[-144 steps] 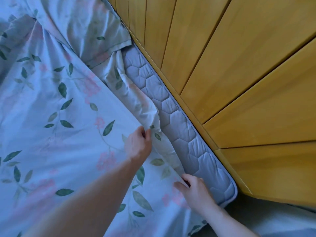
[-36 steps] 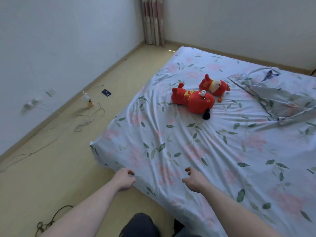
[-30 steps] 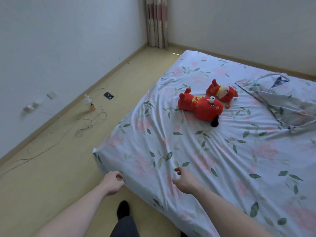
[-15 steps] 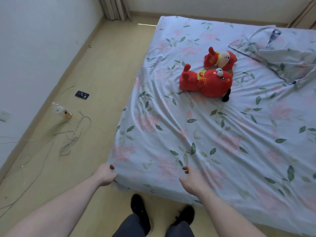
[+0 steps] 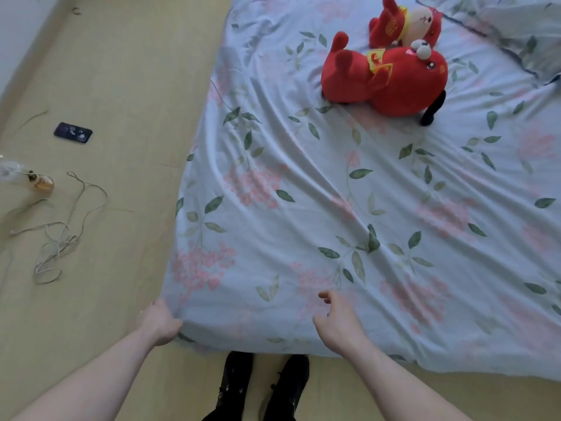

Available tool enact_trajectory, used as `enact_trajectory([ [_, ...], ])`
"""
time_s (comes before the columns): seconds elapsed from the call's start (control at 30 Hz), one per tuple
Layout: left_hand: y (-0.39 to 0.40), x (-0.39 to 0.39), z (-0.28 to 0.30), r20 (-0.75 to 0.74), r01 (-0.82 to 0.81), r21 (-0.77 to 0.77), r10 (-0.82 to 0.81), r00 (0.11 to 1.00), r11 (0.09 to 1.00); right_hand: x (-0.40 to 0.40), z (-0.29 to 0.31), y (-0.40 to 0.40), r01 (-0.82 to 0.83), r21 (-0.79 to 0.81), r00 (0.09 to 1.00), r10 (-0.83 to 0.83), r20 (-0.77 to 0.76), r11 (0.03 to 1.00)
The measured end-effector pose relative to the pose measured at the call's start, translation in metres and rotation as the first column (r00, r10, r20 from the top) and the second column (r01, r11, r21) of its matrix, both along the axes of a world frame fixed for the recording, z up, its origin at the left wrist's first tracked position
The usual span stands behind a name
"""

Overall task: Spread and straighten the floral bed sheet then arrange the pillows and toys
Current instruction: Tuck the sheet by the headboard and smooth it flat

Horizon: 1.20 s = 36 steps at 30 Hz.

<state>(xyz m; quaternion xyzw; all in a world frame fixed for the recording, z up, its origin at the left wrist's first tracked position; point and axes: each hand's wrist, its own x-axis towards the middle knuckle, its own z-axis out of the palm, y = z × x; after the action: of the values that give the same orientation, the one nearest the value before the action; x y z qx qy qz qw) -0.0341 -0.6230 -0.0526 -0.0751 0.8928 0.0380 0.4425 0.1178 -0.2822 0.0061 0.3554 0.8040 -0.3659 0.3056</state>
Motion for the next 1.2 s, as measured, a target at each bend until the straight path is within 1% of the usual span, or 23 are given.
enact_trajectory([
  [0.03,-0.010,0.000,-0.028,0.013,0.009,-0.002,-0.009,1.000,1.000,0.002,-0.022,-0.008,0.002,0.011,1.000,-0.002,0.005,1.000],
  [0.1,-0.023,-0.001,-0.051,0.004,-0.012,-0.022,0.012,1.000,1.000,0.002,-0.043,-0.015,0.015,0.017,1.000,-0.016,0.017,1.000],
  [0.17,-0.034,0.003,-0.055,-0.063,-0.037,-0.066,0.033,0.997,0.997,0.008,-0.054,-0.023,0.038,0.031,0.999,-0.039,0.029,0.999],
  [0.27,-0.060,-0.001,-0.053,-0.174,-0.003,-0.137,-0.021,0.985,0.991,0.016,-0.060,-0.035,0.069,0.044,0.996,-0.071,0.048,0.997],
  [0.37,-0.083,-0.002,-0.055,-0.219,0.061,-0.117,-0.086,0.972,0.991,0.023,-0.060,-0.047,0.069,0.041,0.996,-0.071,0.053,0.997],
  [0.43,-0.097,0.003,-0.058,-0.242,0.073,-0.124,-0.102,0.965,0.990,0.024,-0.059,-0.051,0.071,0.041,0.996,-0.074,0.059,0.997],
  [0.5,-0.111,0.008,-0.062,-0.224,0.058,-0.157,-0.093,0.970,0.986,0.025,-0.059,-0.054,0.075,0.036,0.995,-0.077,0.063,0.997],
  [0.6,-0.123,0.006,-0.070,-0.122,0.056,-0.167,-0.077,0.990,0.984,0.030,-0.059,-0.056,0.073,0.026,0.995,-0.075,0.070,0.997],
  [0.63,-0.124,0.001,-0.072,-0.100,0.078,-0.179,-0.097,0.990,0.981,0.031,-0.060,-0.056,0.063,0.031,0.996,-0.065,0.069,0.998],
  [0.67,-0.120,-0.005,-0.071,-0.083,0.095,-0.205,-0.114,0.990,0.974,0.032,-0.060,-0.053,0.055,0.034,0.996,-0.058,0.068,0.998],
  [0.7,-0.113,-0.012,-0.070,-0.098,0.095,-0.214,-0.118,0.988,0.972,0.034,-0.061,-0.050,0.052,0.036,0.997,-0.054,0.062,0.998],
  [0.73,-0.104,-0.019,-0.068,-0.140,0.073,-0.189,-0.101,0.985,0.979,0.034,-0.061,-0.048,0.044,0.041,0.997,-0.046,0.060,0.998],
  [0.8,-0.082,-0.028,-0.061,-0.314,0.040,-0.062,-0.058,0.948,0.997,0.035,-0.067,-0.044,0.009,0.059,0.999,-0.012,0.050,0.998],
  [0.83,-0.069,-0.030,-0.059,-0.393,0.070,0.021,-0.056,0.918,0.997,0.035,-0.071,-0.042,-0.010,0.066,0.999,0.007,0.052,0.998],
  [0.87,-0.054,-0.028,-0.057,-0.440,0.126,0.090,-0.074,0.895,0.988,0.037,-0.074,-0.041,-0.031,0.067,0.997,0.025,0.078,0.997],
  [0.9,-0.041,-0.024,-0.057,-0.453,0.206,0.126,-0.128,0.882,0.971,0.038,-0.078,-0.043,-0.047,0.055,0.993,0.040,0.114,0.997],
  [0.93,-0.029,-0.019,-0.058,-0.421,0.257,0.140,-0.177,0.890,0.956,0.039,-0.081,-0.048,-0.066,0.040,0.985,0.059,0.165,0.997],
  [0.97,-0.016,-0.011,-0.058,-0.345,0.264,0.160,-0.196,0.918,0.951,0.041,-0.085,-0.052,-0.093,0.024,0.973,0.086,0.217,0.995],
  [1.03,-0.003,0.005,-0.064,-0.193,0.236,0.130,-0.209,0.959,0.963,0.046,-0.092,-0.067,-0.133,-0.030,0.949,0.137,0.283,0.991],
  [1.07,0.000,0.010,-0.065,-0.141,0.249,0.081,-0.236,0.961,0.965,0.047,-0.095,-0.072,-0.147,-0.061,0.935,0.159,0.316,0.987],
  [1.13,0.002,0.006,-0.060,-0.047,0.329,-0.021,-0.329,0.943,0.944,0.047,-0.096,-0.073,-0.164,-0.121,0.910,0.198,0.365,0.979],
  [1.2,0.002,-0.005,-0.050,0.116,0.405,-0.051,-0.397,0.910,0.913,0.043,-0.094,-0.065,-0.181,-0.177,0.884,0.239,0.402,0.967],
])
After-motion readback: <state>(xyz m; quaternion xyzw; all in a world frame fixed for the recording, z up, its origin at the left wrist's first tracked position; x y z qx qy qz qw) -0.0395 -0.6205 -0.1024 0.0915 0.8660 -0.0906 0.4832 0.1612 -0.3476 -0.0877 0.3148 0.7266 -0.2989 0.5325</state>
